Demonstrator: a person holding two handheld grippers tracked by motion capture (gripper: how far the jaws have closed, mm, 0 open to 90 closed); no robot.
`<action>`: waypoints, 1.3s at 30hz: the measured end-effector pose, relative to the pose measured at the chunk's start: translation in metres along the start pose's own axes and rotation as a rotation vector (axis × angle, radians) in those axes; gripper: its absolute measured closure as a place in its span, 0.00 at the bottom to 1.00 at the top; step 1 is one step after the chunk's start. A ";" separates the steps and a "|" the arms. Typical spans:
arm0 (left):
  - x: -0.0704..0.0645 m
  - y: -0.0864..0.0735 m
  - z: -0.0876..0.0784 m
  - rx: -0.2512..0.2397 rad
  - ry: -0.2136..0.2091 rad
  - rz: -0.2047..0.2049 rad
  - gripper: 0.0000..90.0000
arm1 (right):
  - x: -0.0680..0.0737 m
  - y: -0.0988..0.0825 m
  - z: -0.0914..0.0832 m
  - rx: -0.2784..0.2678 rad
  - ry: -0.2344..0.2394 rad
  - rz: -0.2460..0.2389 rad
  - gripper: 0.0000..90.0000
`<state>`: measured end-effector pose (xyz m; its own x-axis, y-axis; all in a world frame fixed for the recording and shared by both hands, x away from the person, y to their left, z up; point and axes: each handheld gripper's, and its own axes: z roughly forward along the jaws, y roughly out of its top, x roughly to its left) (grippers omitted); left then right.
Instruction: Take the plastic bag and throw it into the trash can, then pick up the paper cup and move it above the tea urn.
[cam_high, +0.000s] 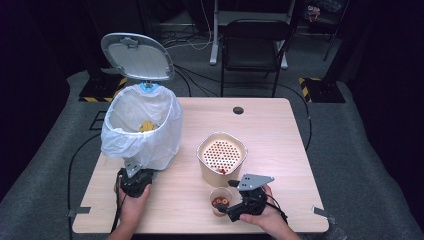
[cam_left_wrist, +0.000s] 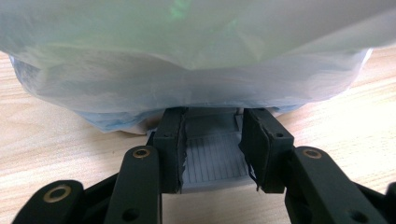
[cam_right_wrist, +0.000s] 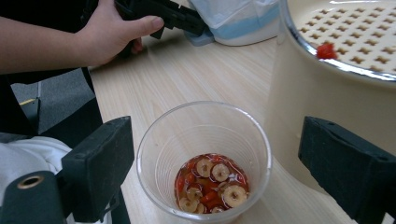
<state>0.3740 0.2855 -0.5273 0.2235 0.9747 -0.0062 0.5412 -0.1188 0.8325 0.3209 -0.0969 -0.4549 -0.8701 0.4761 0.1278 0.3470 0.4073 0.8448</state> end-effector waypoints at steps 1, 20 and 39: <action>0.000 0.000 0.000 -0.001 -0.001 -0.002 0.67 | 0.000 -0.001 0.001 0.003 0.007 -0.003 0.11; 0.000 0.000 0.000 0.003 -0.003 -0.001 0.67 | 0.006 -0.017 0.032 0.088 -0.002 -0.063 0.26; 0.000 0.000 0.000 0.008 -0.007 -0.006 0.67 | -0.029 -0.027 -0.003 0.085 -0.134 -0.020 0.31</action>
<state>0.3736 0.2855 -0.5271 0.2257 0.9741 -0.0155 0.5489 -0.1140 0.8281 0.3358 -0.1240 -0.4800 -0.8247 0.5644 0.0364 0.3633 0.4794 0.7988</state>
